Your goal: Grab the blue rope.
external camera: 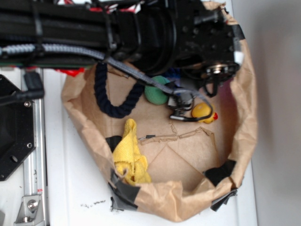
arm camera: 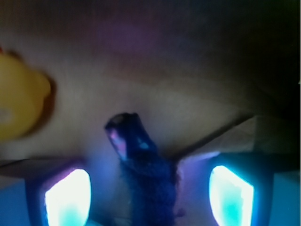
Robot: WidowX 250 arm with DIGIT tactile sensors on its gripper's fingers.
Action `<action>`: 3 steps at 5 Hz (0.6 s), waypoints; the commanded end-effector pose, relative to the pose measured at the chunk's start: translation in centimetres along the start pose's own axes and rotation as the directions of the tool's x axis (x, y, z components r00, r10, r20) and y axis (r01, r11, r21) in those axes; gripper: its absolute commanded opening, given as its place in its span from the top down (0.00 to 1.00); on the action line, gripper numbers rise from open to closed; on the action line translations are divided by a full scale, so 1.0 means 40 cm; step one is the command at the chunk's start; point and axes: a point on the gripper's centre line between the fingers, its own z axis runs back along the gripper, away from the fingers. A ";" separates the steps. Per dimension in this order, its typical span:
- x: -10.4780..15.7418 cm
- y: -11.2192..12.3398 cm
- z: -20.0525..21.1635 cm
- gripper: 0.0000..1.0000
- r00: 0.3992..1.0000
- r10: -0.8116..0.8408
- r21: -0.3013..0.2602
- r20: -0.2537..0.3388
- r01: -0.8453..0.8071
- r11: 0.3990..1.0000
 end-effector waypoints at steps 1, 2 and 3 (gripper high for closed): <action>-0.003 0.020 0.024 1.00 1.000 0.023 0.021 0.016 -0.023 1.000; -0.007 0.022 0.020 1.00 0.999 0.036 0.011 0.024 -0.036 0.999; -0.008 0.020 0.019 1.00 0.999 0.039 0.000 0.029 -0.039 0.999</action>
